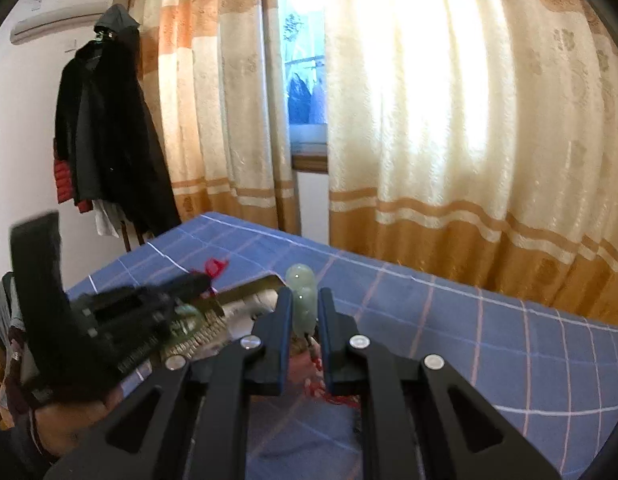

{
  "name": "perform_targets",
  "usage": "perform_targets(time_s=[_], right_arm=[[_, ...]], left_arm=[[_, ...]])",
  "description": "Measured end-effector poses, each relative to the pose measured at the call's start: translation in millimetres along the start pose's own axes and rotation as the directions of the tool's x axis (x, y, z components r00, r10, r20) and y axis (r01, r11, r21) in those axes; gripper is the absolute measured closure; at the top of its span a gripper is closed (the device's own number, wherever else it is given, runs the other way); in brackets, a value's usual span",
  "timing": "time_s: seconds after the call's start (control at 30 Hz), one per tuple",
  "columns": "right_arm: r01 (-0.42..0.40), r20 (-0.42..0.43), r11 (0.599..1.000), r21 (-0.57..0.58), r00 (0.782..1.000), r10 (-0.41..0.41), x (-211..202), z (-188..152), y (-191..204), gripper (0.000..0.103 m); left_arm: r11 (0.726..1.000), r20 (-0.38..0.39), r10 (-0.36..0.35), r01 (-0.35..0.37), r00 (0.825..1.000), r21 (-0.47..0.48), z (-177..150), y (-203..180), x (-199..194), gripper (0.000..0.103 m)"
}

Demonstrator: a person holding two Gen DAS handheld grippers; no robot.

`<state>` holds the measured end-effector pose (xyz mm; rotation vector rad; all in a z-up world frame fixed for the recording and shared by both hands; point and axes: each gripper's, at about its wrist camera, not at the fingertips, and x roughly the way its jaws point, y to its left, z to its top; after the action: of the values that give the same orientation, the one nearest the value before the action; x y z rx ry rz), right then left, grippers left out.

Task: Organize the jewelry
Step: 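Carry the jade pendant with both tools over the pink tin, then open both tools releasing the jade pendant and red cord into the tin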

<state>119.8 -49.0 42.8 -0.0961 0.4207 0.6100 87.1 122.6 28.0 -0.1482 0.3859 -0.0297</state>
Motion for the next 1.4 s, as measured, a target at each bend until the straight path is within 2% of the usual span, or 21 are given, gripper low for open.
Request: perform_targets(time_s=[0.17,0.4,0.57,0.87,1.03,1.1,1.13,1.2,1.23,1.27,1.33,1.4], right_arm=[[-0.038,0.023,0.999,-0.007,0.999,0.038,13.4,13.5,14.8,0.088],[-0.089,0.031,0.996,0.012,0.996,0.088,38.6,18.9,26.8,0.088],[-0.117,-0.009,0.993,0.028,0.993,0.117,63.0,5.9,33.5,0.088],[-0.113,-0.095,0.993,0.036,0.989,0.116,86.6,-15.7,31.7,0.088],[-0.111,-0.140,0.993,0.041,0.983,0.116,95.2,-24.4,30.3,0.088],[-0.119,-0.160,0.992,0.043,0.979,0.124,99.3,-27.4,30.7,0.087],[-0.117,-0.163,0.992,0.048,0.979,0.123,99.5,-29.1,29.7,0.087],[-0.124,-0.161,0.990,0.068,0.978,0.133,98.3,-30.3,25.7,0.086],[-0.131,-0.160,0.988,0.079,0.977,0.142,97.0,-30.1,22.6,0.085],[-0.130,-0.157,0.988,0.086,0.977,0.143,95.1,-29.6,19.6,0.081],[-0.118,-0.145,0.988,0.096,0.981,0.131,92.9,-28.6,14.8,0.071],[-0.111,-0.136,0.988,0.111,0.983,0.126,89.8,-28.2,8.4,0.053]], left_arm=[[0.998,-0.034,0.055,-0.055,0.998,-0.026,-1.8,12.7,8.2,0.098],[0.995,-0.088,0.087,-0.090,0.992,-0.034,-6.4,24.0,17.1,0.098],[0.994,-0.129,0.095,-0.101,0.987,-0.042,-9.0,29.1,25.0,0.098],[0.993,-0.213,0.098,-0.110,0.972,-0.045,-16.4,30.7,38.5,0.097],[0.993,-0.224,0.089,-0.103,0.971,-0.053,-17.3,30.8,39.6,0.095],[0.992,-0.226,0.094,-0.110,0.970,-0.057,-16.8,31.5,40.3,0.090],[0.991,-0.228,0.103,-0.120,0.968,-0.062,-16.7,33.0,40.4,0.081],[0.986,-0.228,0.130,-0.150,0.965,-0.075,-16.6,37.3,40.3,0.055],[0.983,-0.225,0.141,-0.163,0.964,-0.080,-16.4,39.3,40.0,0.049],[0.981,-0.221,0.149,-0.172,0.964,-0.087,-15.9,40.6,39.4,0.042],[0.980,-0.207,0.147,-0.171,0.967,-0.104,-15.6,42.7,37.0,0.037],[0.979,-0.195,0.146,-0.170,0.970,-0.111,-14.8,42.6,35.2,0.032]])
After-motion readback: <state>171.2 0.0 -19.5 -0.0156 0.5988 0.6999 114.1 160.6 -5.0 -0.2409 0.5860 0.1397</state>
